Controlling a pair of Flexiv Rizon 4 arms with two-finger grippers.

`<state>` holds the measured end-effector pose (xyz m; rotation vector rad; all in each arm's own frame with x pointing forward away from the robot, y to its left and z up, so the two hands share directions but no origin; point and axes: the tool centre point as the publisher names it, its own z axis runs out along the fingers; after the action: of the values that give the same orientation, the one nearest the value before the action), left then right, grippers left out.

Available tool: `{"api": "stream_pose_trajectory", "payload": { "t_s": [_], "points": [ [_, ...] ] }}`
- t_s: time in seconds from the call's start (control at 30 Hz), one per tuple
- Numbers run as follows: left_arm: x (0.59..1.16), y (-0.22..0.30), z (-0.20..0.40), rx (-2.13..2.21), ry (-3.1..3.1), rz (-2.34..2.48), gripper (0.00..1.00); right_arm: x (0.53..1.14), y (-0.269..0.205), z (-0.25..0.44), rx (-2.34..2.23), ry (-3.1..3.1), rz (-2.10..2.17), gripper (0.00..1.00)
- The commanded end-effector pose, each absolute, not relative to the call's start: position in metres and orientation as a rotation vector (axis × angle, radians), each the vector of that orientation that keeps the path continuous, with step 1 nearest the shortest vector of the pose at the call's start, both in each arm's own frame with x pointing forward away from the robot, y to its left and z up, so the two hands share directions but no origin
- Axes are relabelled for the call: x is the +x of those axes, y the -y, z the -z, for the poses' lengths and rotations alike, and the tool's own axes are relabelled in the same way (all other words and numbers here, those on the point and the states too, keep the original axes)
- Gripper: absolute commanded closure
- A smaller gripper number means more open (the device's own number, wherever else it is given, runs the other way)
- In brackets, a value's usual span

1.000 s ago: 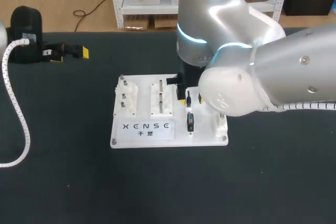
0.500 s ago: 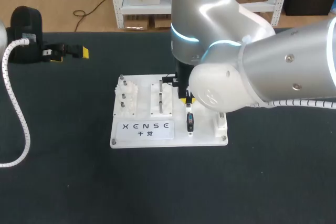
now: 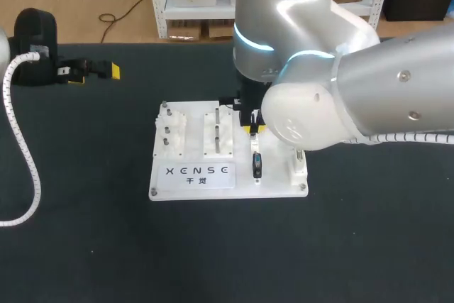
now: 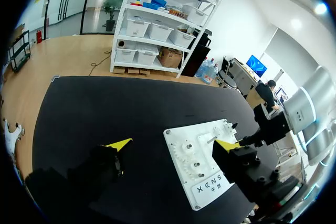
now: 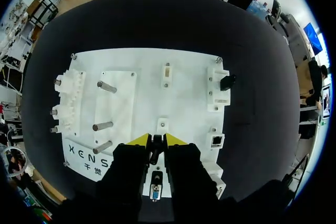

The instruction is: Insert the USB connector, Ethernet cable, and multi-pin plug into their matching sockets one by one.

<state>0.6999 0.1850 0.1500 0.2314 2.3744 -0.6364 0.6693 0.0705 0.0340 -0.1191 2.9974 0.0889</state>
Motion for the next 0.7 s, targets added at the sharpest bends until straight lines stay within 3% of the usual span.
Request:
{"api": "stream_pose_trajectory", "payload": {
  "t_s": [0.03, 0.7],
  "points": [
    [0.7, -0.185, -0.15, 0.231, -2.374, 0.636, 0.0, 0.663, -0.059, -0.04, -0.112, -2.972, -0.101, 1.0],
    [0.7, -0.185, -0.15, 0.231, -2.374, 0.636, 0.0, 0.667, -0.004, -0.037, -0.039, -2.97, -0.005, 1.0]
  ]
}}
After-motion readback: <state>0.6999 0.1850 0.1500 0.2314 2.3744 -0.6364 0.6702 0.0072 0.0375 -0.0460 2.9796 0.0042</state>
